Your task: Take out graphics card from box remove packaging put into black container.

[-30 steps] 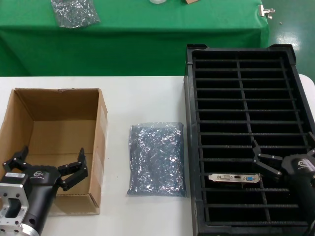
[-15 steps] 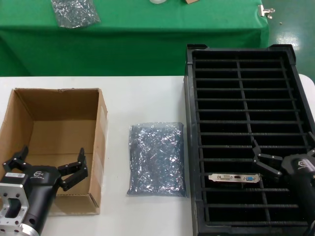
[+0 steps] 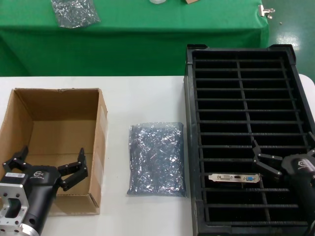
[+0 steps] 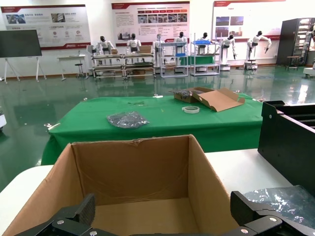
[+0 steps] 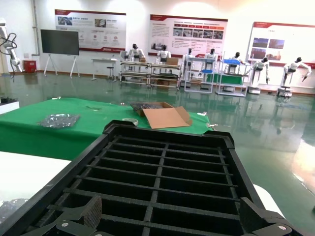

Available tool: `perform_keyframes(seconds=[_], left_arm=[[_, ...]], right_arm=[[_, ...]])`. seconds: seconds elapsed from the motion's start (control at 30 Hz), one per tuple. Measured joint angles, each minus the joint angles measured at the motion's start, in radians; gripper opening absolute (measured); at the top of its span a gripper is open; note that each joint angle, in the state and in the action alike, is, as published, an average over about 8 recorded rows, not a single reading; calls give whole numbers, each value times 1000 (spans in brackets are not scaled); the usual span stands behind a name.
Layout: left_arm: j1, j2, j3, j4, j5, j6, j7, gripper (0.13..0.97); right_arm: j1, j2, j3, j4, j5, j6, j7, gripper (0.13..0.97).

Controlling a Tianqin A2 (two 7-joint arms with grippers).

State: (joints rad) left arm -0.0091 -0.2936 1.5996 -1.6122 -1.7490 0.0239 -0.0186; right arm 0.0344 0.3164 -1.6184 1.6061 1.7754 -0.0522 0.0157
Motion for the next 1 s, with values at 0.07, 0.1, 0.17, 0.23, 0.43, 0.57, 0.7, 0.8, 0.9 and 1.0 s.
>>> perform_keyframes(seconds=[0.07, 0.1, 0.17, 0.23, 0.43, 0.57, 0.7, 0.8, 0.9, 1.0], left_arm=[[0, 0, 0, 0, 0, 0, 0, 966], [0, 0, 0, 0, 0, 0, 0, 966], [0, 0, 0, 0, 0, 0, 0, 966], [0, 0, 0, 0, 0, 0, 0, 966], [0, 0, 0, 0, 0, 0, 0, 966], [0, 0, 0, 0, 0, 0, 0, 966], [0, 0, 0, 0, 0, 0, 0, 966], [0, 0, 0, 0, 0, 0, 0, 966], [0, 0, 0, 0, 0, 0, 0, 966], [0, 0, 0, 0, 0, 0, 0, 966]], right_arm=[[0, 0, 0, 0, 0, 0, 0, 966], [0, 0, 0, 0, 0, 0, 0, 966], [0, 0, 0, 0, 0, 0, 0, 966], [0, 0, 0, 0, 0, 0, 0, 966], [0, 0, 0, 0, 0, 0, 0, 966], [0, 0, 0, 0, 0, 0, 0, 966], [0, 0, 0, 0, 0, 0, 0, 966], [0, 0, 0, 0, 0, 0, 0, 966], [0, 0, 0, 0, 0, 0, 0, 966], [0, 0, 0, 0, 0, 0, 0, 966]])
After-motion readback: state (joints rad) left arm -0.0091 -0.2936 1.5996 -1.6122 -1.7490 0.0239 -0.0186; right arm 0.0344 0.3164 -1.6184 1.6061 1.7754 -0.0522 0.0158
